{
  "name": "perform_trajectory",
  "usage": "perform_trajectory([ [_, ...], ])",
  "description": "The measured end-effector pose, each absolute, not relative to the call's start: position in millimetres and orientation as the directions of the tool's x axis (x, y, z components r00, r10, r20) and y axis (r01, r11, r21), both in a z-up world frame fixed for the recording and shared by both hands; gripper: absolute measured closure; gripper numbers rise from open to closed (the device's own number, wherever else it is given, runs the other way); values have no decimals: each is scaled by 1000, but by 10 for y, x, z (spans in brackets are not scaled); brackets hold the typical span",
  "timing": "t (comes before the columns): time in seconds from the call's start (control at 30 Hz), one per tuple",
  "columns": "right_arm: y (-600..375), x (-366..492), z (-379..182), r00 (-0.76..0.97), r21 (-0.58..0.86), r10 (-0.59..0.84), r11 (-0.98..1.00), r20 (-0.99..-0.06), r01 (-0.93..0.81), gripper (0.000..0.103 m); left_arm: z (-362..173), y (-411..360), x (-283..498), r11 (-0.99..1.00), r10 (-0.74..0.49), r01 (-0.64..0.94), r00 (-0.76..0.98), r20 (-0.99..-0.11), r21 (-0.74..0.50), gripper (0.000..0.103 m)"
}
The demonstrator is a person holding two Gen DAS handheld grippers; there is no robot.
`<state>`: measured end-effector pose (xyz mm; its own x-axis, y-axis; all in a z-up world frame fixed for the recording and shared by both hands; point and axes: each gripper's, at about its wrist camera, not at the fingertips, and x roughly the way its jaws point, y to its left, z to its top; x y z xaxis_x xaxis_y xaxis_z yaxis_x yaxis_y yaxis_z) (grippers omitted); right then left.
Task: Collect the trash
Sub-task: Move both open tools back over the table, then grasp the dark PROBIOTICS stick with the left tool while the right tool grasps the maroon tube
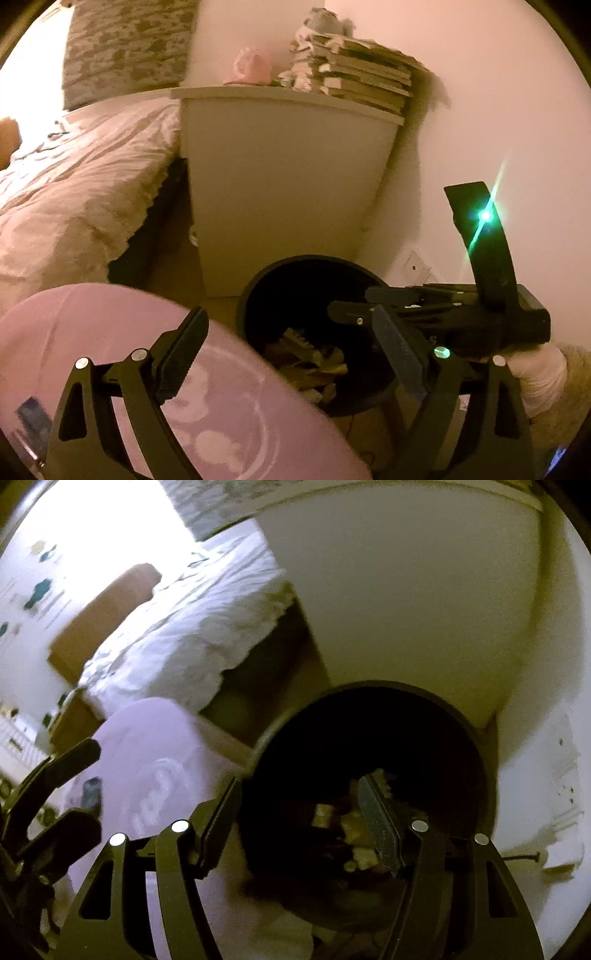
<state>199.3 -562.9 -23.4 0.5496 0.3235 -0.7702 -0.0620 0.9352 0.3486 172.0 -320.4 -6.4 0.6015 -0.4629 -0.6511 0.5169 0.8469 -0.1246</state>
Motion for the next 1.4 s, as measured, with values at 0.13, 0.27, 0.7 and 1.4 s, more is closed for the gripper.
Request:
perform_trajectory([
  [0.13, -5245, 2010, -147, 535, 348, 360, 929, -765, -128, 37, -45, -2866, 1694, 878, -432, 457, 626, -650, -143, 13],
  [0.27, -4861, 2024, -66, 522, 325, 383, 924, -762, -203, 37, -58, -2462, 1686, 909, -392, 381, 647, -654, -169, 13],
  [0.7, -3760, 1954, -46, 469, 242, 437, 875, -768, -419, 46, -250, -1010, 1524, 971, -231, 117, 688, -688, -209, 13],
  [1.4, -2003, 1566, -39, 370, 105, 548, 651, -750, -751, 57, -727, 300, 1510, 951, -95, -185, 589, -802, -248, 48],
])
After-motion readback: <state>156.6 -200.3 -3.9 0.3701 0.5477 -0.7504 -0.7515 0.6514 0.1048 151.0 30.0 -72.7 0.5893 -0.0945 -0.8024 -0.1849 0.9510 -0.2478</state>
